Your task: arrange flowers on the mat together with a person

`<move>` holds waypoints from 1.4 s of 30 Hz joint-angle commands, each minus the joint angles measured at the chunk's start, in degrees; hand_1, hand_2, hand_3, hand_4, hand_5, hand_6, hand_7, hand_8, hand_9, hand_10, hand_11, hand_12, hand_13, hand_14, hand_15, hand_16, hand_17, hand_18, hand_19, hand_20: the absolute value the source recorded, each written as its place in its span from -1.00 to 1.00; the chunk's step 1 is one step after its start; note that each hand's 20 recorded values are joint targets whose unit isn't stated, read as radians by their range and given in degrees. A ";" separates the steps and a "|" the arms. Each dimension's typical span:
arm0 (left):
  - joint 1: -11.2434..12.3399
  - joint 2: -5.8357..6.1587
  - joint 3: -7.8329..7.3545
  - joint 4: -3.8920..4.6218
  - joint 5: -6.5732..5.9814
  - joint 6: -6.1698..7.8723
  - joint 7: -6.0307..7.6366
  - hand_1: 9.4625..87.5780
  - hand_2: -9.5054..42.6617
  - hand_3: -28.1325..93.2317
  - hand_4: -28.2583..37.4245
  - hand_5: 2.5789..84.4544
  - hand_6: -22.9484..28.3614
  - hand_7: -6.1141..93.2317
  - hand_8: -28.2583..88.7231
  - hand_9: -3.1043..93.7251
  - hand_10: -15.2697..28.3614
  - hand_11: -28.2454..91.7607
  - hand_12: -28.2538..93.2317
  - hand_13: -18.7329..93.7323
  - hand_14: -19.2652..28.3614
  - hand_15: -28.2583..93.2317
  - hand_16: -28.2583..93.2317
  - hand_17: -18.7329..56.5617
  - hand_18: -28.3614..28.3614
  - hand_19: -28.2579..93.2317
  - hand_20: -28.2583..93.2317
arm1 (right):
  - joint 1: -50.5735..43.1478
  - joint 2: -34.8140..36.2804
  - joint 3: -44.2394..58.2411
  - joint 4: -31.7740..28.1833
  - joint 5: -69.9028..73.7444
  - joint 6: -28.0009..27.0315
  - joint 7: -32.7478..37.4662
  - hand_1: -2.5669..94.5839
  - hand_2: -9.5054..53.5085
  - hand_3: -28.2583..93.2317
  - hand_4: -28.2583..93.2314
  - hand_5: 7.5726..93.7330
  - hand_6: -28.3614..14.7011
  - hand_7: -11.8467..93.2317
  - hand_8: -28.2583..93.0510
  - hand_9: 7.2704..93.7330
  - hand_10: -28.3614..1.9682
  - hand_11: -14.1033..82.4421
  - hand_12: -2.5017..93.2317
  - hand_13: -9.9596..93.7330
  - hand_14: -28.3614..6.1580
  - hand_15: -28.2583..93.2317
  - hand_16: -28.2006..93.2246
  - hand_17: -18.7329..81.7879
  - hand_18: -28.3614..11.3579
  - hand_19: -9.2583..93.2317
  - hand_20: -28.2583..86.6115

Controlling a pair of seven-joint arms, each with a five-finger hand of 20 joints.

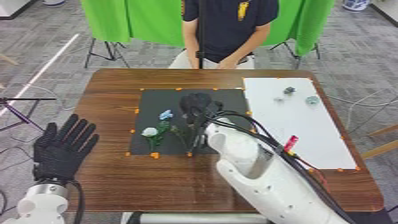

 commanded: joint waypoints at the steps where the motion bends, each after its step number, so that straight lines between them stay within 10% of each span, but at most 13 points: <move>1: -1.19 0.51 0.45 0.87 -0.51 -0.03 -0.84 -0.59 -0.10 0.66 -1.00 0.03 0.20 -0.72 -0.66 -0.12 0.34 -0.26 -0.38 -0.12 0.42 -0.13 -0.59 -0.58 0.47 -0.08 -0.32 | 0.87 -3.65 -1.02 1.59 -3.47 -1.94 -0.65 0.36 -1.00 0.60 -1.00 0.40 0.38 0.18 -0.47 0.62 0.30 -0.28 0.04 0.60 0.45 0.31 0.23 0.29 -0.36 0.92 0.14; 14: -0.35 1.02 -0.41 0.55 -0.49 -0.93 -1.11 -0.59 -0.09 0.66 -1.00 0.03 0.20 -0.72 -0.66 -0.13 0.35 -0.26 -0.38 -0.12 0.42 -0.12 -0.59 -0.59 0.47 -0.08 -0.32 | 0.66 -2.98 -4.01 3.71 -3.38 -2.95 2.65 0.34 -1.00 0.60 -1.00 0.28 0.33 0.16 -0.51 0.55 0.26 -0.27 0.02 0.55 0.43 0.34 0.22 0.27 -0.40 0.93 0.13; 25: 1.21 0.99 -4.32 0.15 -1.07 -1.41 1.08 -0.59 -0.10 0.66 -1.00 0.04 0.20 -0.72 -0.66 -0.11 0.36 -0.26 -0.38 -0.12 0.43 -0.12 -0.59 -0.59 0.48 -0.07 -0.32 | 0.03 -3.28 -3.08 3.34 -2.43 -3.82 2.83 0.32 -1.00 0.61 -1.00 0.19 0.27 0.12 -0.57 0.45 0.21 -0.29 -0.05 0.48 0.40 0.35 0.21 0.23 -0.44 0.92 0.12; 42: 1.75 1.33 -4.61 -0.20 -0.69 -0.60 1.18 -0.57 -0.14 0.66 -1.00 0.02 0.20 -0.72 -0.66 -0.11 0.36 -0.26 -0.38 -0.12 0.43 -0.11 -0.59 -0.59 0.48 -0.07 -0.32 | -1.49 -3.15 -2.10 2.39 -0.40 -0.71 4.21 0.30 -1.00 0.62 -1.00 0.20 0.27 -0.20 -0.80 0.39 0.16 -0.33 -0.09 0.43 0.33 0.39 0.20 0.19 -0.48 0.90 0.10</move>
